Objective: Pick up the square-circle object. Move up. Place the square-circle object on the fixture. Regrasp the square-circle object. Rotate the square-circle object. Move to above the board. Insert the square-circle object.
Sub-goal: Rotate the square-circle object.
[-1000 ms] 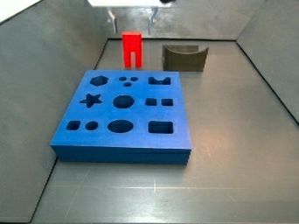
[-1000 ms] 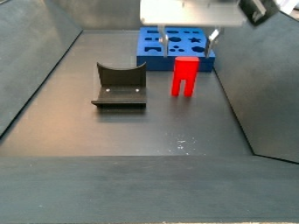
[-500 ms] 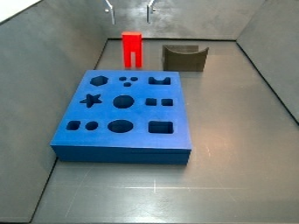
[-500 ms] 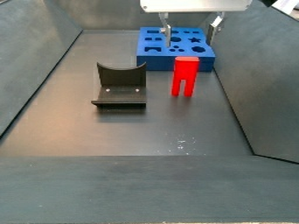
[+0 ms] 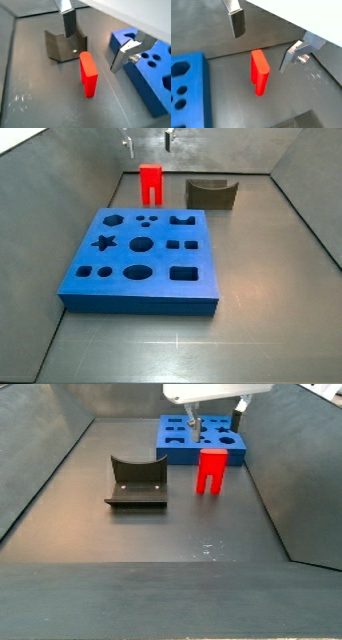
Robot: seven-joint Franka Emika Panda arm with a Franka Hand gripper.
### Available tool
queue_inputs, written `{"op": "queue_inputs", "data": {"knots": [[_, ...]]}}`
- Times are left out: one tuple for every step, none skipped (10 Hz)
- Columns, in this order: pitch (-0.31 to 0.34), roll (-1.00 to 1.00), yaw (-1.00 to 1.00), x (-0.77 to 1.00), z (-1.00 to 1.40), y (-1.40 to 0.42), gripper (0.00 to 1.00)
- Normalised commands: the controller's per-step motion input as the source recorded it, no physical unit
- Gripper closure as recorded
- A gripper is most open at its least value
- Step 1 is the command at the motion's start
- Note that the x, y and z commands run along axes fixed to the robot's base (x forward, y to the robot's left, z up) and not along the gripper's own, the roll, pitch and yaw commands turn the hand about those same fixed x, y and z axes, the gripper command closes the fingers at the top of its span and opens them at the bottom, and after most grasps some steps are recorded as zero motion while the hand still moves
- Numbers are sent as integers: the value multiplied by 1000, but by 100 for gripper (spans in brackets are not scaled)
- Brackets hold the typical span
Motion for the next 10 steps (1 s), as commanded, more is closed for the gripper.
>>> {"op": "queue_inputs", "data": {"knots": [[4, -5, 1000, 14, -18, 1, 0], [4, -5, 1000, 14, -17, 1, 0], [4, -5, 1000, 14, -17, 1, 0], [4, -5, 1000, 14, -17, 1, 0], [4, -5, 1000, 14, -17, 0, 0], [5, -5, 1000, 14, -17, 0, 0], [5, -6, 1000, 14, -17, 0, 0], [5, -6, 1000, 14, -17, 0, 0], [5, -6, 1000, 14, -17, 0, 0], [5, -6, 1000, 14, -17, 0, 0]]}}
